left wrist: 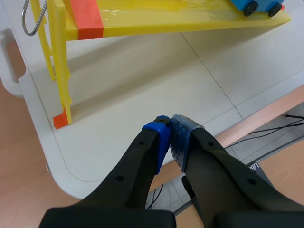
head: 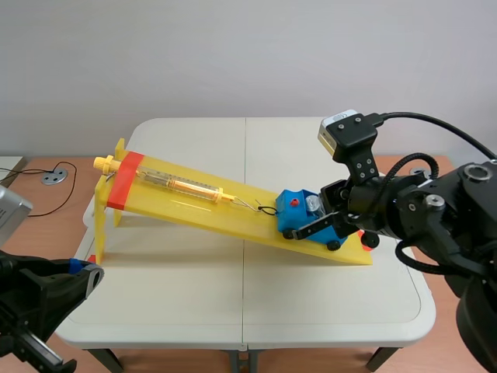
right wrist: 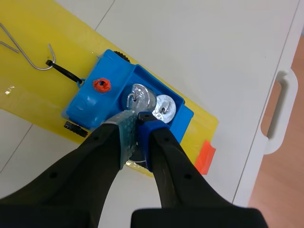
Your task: Place the four metal weights on the blue cart on the ramp.
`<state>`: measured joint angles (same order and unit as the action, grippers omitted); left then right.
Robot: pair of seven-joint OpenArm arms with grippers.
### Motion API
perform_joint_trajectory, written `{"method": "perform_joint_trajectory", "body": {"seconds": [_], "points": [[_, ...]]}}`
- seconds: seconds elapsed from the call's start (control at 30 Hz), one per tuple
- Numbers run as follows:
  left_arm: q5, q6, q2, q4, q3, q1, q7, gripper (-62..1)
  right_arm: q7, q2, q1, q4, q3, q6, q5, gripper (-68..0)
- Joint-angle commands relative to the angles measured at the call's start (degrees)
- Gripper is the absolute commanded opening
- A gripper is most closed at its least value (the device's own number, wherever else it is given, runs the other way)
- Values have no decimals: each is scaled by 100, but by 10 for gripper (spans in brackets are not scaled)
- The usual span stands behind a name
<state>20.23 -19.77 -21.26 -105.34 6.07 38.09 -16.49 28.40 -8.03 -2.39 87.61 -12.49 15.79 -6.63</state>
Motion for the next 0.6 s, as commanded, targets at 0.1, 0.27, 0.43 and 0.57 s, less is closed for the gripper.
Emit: {"method": "perform_joint_trajectory", "body": {"seconds": [0.1, 0.27, 0.43, 0.57], "points": [[402, -146, 46, -404, 92, -114, 483, -571, -970, 122, 905, 44, -39, -190, -2, -667], [402, -146, 46, -404, 92, -114, 483, -571, -1025, 203, 1005, -98, -46, -188, 2, -667], [402, -146, 44, -404, 92, -114, 483, -571, -1075, 203, 1019, -107, -46, -188, 2, -667], [402, -146, 44, -404, 92, -114, 483, -571, -1064, 203, 1016, -111, -46, -188, 2, -667]]}}
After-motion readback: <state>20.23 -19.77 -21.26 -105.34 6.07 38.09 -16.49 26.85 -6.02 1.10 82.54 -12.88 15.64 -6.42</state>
